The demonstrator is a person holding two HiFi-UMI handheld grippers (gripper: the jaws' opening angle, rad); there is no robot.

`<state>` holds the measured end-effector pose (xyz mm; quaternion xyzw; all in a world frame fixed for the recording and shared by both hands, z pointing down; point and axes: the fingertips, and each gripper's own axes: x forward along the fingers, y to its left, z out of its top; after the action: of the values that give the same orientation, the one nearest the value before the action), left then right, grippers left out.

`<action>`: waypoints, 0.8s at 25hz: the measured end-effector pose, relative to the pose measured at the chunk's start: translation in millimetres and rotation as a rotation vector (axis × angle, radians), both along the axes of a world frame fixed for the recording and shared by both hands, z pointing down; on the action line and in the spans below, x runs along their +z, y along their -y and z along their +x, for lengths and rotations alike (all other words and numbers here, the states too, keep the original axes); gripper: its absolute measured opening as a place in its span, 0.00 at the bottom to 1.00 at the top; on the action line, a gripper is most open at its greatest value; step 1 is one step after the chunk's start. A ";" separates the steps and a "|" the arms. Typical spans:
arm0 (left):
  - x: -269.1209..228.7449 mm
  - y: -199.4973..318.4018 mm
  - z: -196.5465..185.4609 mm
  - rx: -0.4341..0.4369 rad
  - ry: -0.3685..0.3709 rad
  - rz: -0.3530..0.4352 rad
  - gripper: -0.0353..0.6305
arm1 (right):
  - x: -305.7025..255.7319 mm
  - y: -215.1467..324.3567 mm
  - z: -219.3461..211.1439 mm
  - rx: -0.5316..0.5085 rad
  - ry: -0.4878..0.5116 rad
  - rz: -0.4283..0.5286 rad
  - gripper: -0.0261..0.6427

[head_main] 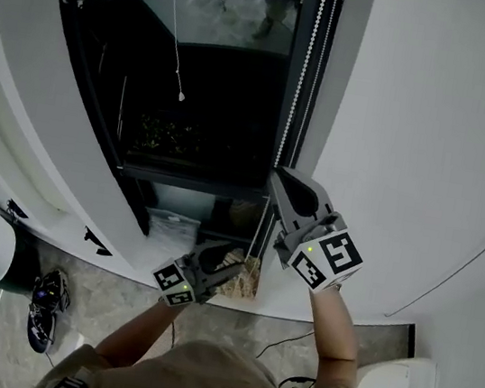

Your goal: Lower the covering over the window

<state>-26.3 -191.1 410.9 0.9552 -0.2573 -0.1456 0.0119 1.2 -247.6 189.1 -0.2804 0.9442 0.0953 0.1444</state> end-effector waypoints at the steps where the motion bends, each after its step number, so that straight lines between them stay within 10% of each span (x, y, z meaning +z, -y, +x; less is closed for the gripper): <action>1: -25.8 8.1 -13.9 0.003 -0.066 0.023 0.36 | 13.4 -0.2 -1.3 -0.016 -0.038 -0.037 0.06; 4: -124.5 32.0 -37.5 -0.024 -0.167 0.140 0.36 | 65.7 -1.5 -8.9 -0.064 -0.135 -0.136 0.06; 8: -212.9 56.1 0.0 -0.039 -0.038 0.249 0.36 | 103.9 -7.8 -17.7 -0.127 -0.158 -0.194 0.06; 10: -225.0 58.1 23.1 -0.049 0.069 0.289 0.36 | 108.1 -19.0 -18.6 -0.145 -0.165 -0.187 0.06; 12: -227.1 56.1 33.7 -0.069 0.133 0.294 0.13 | 107.1 -27.0 -15.5 -0.154 -0.159 -0.183 0.06; 20: -200.2 67.3 14.9 -0.217 0.076 0.218 0.09 | 96.9 -35.1 15.7 -0.109 -0.097 -0.043 0.14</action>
<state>-11.4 -258.4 210.7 0.9222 -0.3421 -0.1370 -0.1174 16.9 -212.5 286.1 -0.2268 0.9657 0.0806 0.0976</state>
